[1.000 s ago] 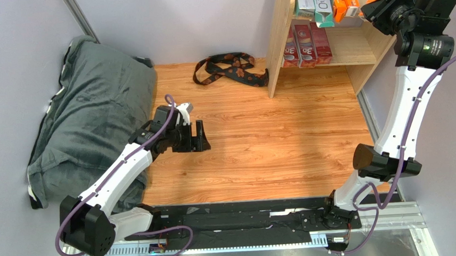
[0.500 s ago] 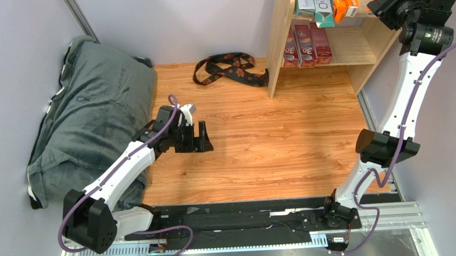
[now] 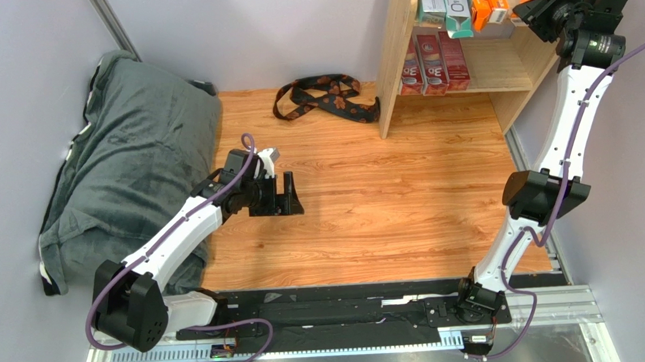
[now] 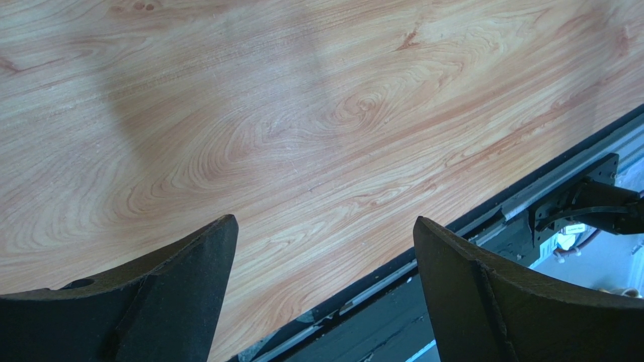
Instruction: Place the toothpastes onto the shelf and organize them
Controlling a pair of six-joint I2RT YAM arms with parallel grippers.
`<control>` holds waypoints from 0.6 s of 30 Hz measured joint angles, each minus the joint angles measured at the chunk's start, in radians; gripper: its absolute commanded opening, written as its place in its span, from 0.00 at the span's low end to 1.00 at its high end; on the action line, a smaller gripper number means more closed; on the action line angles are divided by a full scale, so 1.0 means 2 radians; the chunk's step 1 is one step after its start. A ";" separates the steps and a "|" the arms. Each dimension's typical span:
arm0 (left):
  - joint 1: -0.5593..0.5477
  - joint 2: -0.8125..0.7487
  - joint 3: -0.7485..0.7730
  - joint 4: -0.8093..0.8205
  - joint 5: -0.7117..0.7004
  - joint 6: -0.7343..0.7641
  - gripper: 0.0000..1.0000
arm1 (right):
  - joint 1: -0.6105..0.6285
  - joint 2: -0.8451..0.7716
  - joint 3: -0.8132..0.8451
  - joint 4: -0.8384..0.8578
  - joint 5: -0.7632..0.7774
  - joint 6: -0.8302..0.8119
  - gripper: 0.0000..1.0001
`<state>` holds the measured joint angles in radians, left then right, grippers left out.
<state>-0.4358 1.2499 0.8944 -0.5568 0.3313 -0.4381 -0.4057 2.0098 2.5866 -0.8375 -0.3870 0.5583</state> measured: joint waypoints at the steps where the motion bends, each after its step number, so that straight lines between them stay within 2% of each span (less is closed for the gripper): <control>1: 0.000 0.000 0.000 0.000 0.000 0.000 0.96 | 0.001 0.000 0.000 0.002 0.000 0.000 0.31; 8: 0.000 0.000 0.000 0.000 0.000 0.000 0.97 | 0.012 0.000 0.000 0.023 0.005 0.001 0.37; 18: 0.000 0.000 -0.003 0.000 0.000 0.000 0.98 | 0.024 0.003 0.000 0.032 0.015 0.001 0.58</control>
<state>-0.4358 1.2495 0.8879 -0.5571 0.3321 -0.4381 -0.3584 2.0151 2.5866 -0.7742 -0.3565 0.5606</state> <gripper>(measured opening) 0.975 0.512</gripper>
